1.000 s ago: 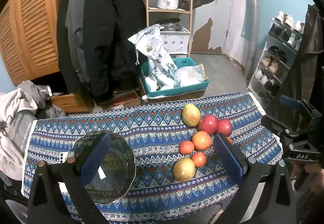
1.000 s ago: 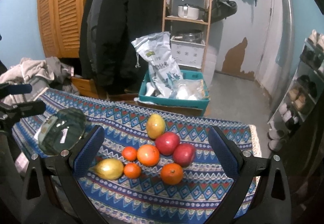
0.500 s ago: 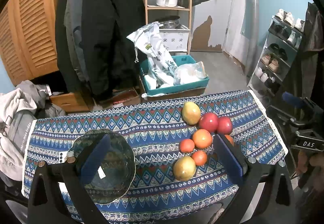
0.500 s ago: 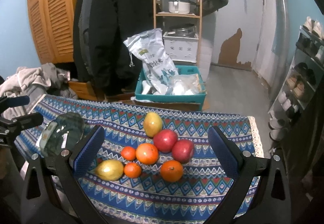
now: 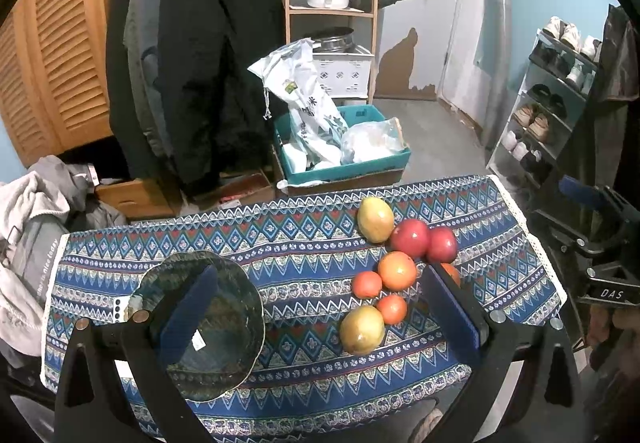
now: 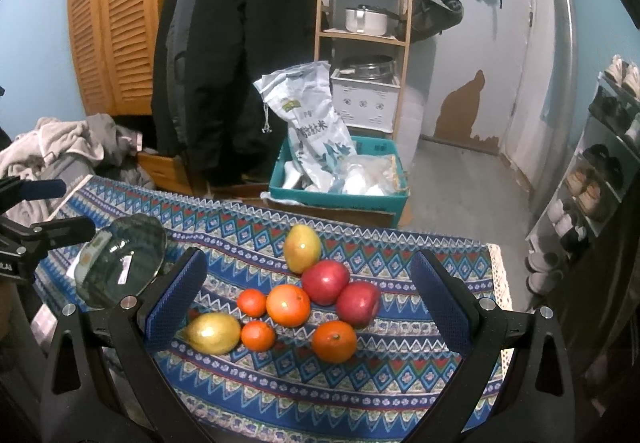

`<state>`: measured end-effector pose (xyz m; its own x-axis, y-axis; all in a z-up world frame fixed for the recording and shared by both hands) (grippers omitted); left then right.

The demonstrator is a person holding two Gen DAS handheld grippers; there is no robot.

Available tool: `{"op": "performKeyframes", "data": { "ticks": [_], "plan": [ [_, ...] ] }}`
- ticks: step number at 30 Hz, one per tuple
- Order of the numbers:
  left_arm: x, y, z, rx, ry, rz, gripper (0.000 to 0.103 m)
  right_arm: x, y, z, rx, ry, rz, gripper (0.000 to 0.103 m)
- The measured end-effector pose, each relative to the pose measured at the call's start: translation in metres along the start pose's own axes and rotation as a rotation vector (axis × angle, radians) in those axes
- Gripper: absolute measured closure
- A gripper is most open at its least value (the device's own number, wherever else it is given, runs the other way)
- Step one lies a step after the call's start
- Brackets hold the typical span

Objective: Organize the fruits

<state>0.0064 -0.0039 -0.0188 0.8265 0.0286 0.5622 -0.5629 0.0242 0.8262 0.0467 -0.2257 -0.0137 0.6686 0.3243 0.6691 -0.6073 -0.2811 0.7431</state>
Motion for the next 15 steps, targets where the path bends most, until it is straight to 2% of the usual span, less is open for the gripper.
{"op": "performKeyframes", "data": {
  "ticks": [15],
  "plan": [
    [0.0005,0.0020,0.0001,-0.016,-0.007,0.001,0.001,-0.0005,0.0010,0.0003,-0.006,0.008,-0.002,0.003]
  ]
}}
Point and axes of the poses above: each gripper's, at about its wrist camera, not at the fingertips, and y roughly against the way its jaws point, z to its right, x to its top, the point moved 2 cm from there along -y, roughly the way its jaws point, and after that the axes turned 10 degrees about -z, right-handed, at the moved point
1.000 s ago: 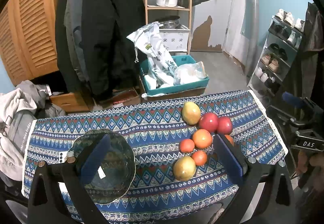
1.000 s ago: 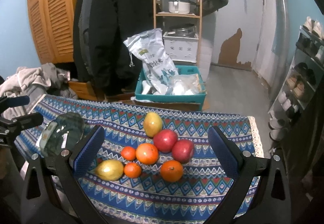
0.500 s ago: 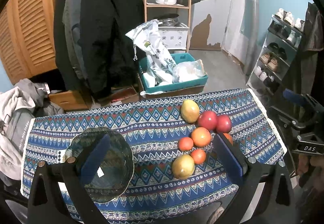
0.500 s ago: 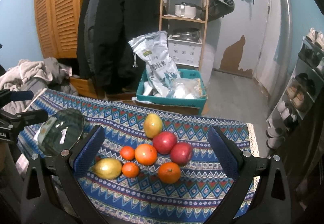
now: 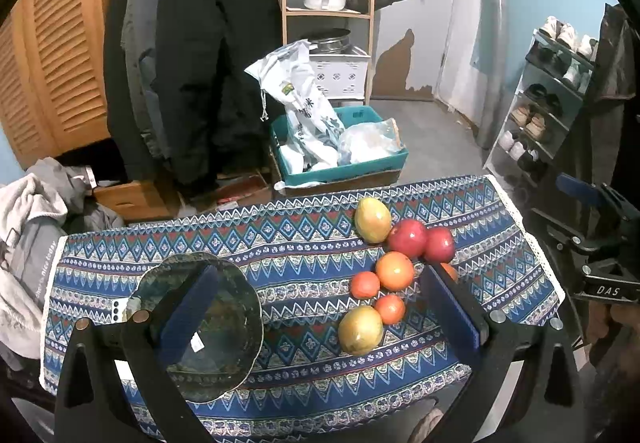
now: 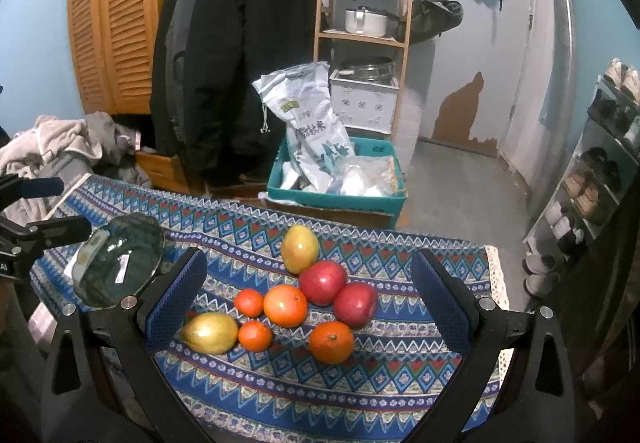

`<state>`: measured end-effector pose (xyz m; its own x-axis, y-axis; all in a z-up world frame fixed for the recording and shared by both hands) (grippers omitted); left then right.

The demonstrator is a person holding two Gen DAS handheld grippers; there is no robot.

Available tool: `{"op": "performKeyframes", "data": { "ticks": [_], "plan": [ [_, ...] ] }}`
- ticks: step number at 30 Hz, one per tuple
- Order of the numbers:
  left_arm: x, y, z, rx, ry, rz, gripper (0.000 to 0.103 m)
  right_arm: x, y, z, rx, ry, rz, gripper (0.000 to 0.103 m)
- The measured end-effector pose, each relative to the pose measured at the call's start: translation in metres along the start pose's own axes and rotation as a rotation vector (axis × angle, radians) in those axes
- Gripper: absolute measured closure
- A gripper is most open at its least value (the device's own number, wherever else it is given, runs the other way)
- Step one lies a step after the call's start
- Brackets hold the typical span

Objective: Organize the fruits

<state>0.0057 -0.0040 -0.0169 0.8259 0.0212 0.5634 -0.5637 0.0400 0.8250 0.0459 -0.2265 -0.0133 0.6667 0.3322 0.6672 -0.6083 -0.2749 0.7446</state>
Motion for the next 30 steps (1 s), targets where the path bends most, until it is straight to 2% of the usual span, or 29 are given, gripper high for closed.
{"op": "performKeyframes", "data": {
  "ticks": [17,23,30],
  "plan": [
    [0.001,-0.008,-0.002,0.000,-0.005,-0.015,0.001,0.000,-0.005,0.001,0.006,0.009,-0.029,0.003],
    [0.000,-0.019,0.002,-0.011,-0.012,-0.042,0.001,-0.003,-0.012,0.003,0.005,0.005,-0.051,0.003],
    [-0.002,-0.044,0.008,-0.030,-0.022,-0.109,0.001,-0.009,-0.029,0.011,0.005,-0.022,-0.102,0.003]
  ]
}}
Point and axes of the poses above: each gripper's, at about its wrist camera, not at the fingertips, and y roughly against the way its jaws point, z to its right, x to its top, the point moved 2 cm from there along -y, roughly the way its jaws point, and after that the axes turned 10 degrees about -z, right-handed, at the moved point
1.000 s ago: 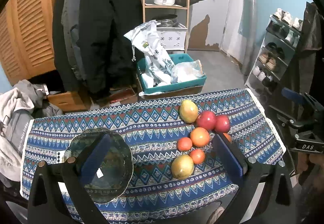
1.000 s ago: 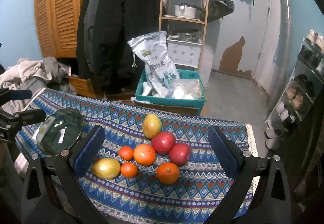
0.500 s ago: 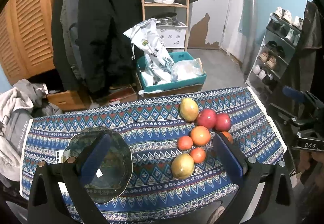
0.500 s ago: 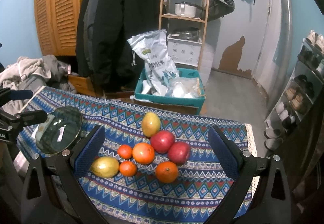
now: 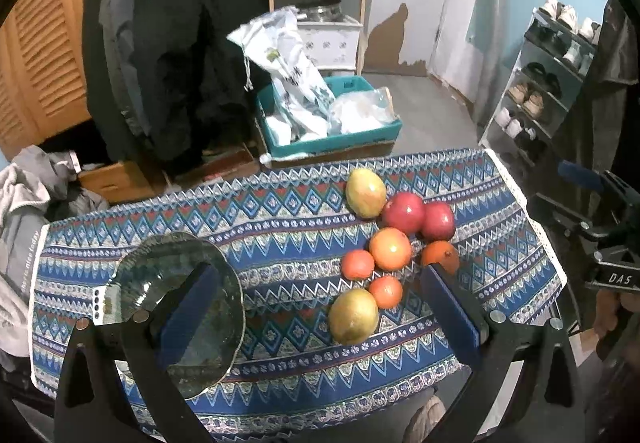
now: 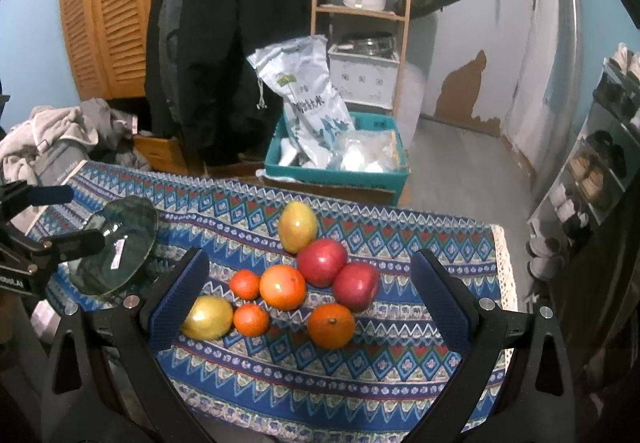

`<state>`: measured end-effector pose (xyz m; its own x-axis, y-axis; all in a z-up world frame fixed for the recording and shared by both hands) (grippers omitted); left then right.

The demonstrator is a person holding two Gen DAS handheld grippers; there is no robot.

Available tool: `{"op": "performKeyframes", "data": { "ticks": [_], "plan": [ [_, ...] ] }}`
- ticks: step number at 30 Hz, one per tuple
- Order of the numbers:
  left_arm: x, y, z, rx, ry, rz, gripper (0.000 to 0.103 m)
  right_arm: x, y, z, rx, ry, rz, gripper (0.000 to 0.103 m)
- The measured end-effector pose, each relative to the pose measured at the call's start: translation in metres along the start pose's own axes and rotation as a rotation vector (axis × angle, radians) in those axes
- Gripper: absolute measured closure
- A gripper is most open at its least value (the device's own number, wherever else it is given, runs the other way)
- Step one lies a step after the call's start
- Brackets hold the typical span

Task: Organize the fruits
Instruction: 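Move left gripper toward the mango while right gripper approaches the large orange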

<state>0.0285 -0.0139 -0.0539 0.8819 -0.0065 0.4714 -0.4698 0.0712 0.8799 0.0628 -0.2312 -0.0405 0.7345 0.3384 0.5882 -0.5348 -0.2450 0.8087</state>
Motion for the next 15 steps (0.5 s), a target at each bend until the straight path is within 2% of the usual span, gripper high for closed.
{"op": "performKeyframes", "data": {
  "ticks": [8,15],
  "plan": [
    [-0.003,-0.046,0.005,-0.033,0.007,-0.115,0.001,-0.007,-0.047,0.015,-0.006,-0.025,-0.119,0.003],
    [-0.010,-0.097,0.012,0.001,0.002,-0.241,0.001,-0.017,-0.090,0.030,-0.004,-0.066,-0.242,0.003]
  ]
}}
Point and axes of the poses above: each gripper's, at about its wrist camera, not at the fingertips, and y roughly against the way its jaws point, z to its right, x to its top, the point moved 2 cm from there along -y, roughly the way its jaws point, and after that the axes turned 10 degrees about -z, right-handed, at the moved point
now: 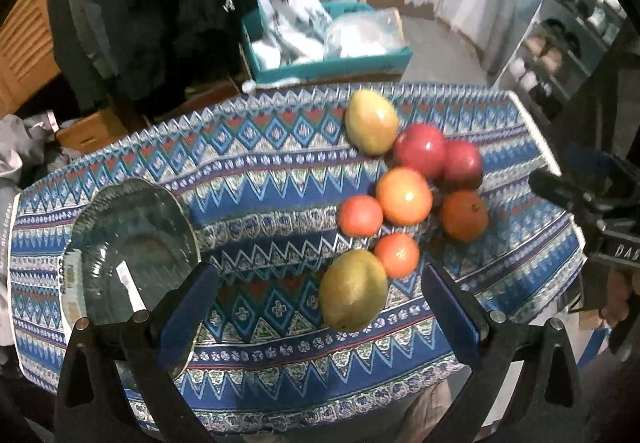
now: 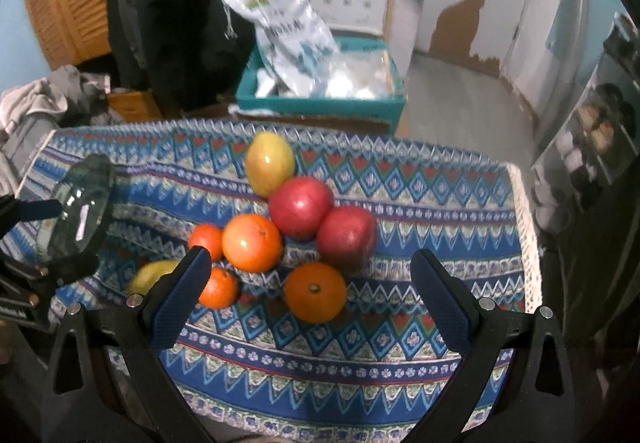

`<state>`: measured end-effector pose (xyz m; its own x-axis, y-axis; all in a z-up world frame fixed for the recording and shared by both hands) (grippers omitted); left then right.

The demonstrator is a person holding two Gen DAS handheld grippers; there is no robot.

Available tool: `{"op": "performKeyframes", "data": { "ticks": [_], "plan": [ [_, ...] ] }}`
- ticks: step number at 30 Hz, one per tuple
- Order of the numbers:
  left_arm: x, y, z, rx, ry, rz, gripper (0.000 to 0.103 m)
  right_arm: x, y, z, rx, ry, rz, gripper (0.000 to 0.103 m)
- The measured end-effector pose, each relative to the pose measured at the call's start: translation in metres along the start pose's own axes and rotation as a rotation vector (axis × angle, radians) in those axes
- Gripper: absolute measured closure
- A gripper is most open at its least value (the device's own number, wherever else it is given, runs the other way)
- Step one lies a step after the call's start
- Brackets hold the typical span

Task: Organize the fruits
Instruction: 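Move left gripper toward the mango while right gripper approaches the large orange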

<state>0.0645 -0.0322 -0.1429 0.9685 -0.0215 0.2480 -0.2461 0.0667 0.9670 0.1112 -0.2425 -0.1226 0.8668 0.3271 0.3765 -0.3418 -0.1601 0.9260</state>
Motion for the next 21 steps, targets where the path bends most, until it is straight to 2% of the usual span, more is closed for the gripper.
{"op": "performKeyframes", "data": {
  "ticks": [10,15,21],
  "plan": [
    [-0.004,-0.053,0.015,0.017,-0.046,-0.122,0.001,-0.007,-0.064,0.014,0.001,-0.021,-0.161,0.005],
    [-0.004,-0.077,0.016,0.029,-0.056,-0.167,0.001,-0.012,-0.091,0.016,0.006,-0.019,-0.219,0.008],
    [-0.004,-0.099,0.021,0.008,-0.060,-0.213,0.001,-0.019,-0.114,0.017,0.037,-0.036,-0.273,0.008]
  ]
}}
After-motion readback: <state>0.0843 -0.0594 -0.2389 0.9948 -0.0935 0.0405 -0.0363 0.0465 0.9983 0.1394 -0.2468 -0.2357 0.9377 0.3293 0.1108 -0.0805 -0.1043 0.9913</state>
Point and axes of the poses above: each gripper's, at about its wrist camera, not at the fingertips, and y roughly against the way its jaws point, z to its right, x to its top, the point moved 2 cm from there along -y, roughly the way its jaws point, and after that the axes turned 10 degrees about -z, right-handed, at the moved point
